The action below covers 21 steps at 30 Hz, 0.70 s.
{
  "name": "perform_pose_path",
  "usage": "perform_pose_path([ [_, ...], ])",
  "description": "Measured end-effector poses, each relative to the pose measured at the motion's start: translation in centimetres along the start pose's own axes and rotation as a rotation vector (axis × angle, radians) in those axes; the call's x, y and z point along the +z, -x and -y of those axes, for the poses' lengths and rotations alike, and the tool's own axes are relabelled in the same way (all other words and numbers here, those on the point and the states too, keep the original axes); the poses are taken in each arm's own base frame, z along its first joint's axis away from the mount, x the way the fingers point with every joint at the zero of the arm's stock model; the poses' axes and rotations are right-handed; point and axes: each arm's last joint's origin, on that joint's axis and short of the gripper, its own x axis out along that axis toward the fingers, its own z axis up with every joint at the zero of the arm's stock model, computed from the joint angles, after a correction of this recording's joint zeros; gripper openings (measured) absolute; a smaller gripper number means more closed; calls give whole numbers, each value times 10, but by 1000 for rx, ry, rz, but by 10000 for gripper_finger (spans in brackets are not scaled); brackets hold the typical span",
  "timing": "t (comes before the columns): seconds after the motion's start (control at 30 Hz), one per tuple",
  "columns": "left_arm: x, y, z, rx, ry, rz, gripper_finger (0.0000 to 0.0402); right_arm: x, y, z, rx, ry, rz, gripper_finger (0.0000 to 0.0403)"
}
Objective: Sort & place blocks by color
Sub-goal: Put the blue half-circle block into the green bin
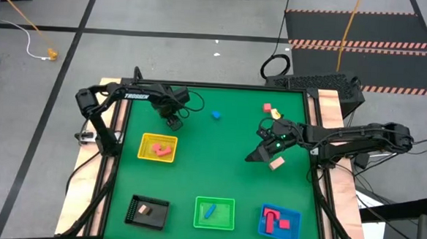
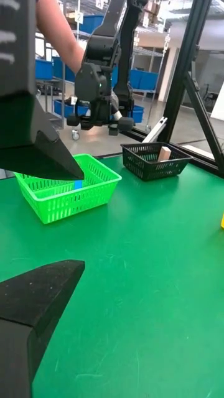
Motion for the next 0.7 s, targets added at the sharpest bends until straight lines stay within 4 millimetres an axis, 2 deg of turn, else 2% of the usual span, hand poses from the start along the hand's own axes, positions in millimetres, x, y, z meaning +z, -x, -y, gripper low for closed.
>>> perform_pose_path([
  [0.17, 4, -1, 2, -7, -41, 34, 225, 0, 0, 0, 0, 3, 0, 210],
  [0.33, 5, -1, 3, -13, 25, 40, 218, 0, 0, 0, 0, 23, 0, 210],
  [0.63, 3, 0, 4, -58, 101, 14, 103, 0, 0, 0, 0, 27, 0, 210],
  [0.7, 2, -1, 4, -60, 111, 9, 90, 0, 0, 0, 0, 27, 0, 210],
])
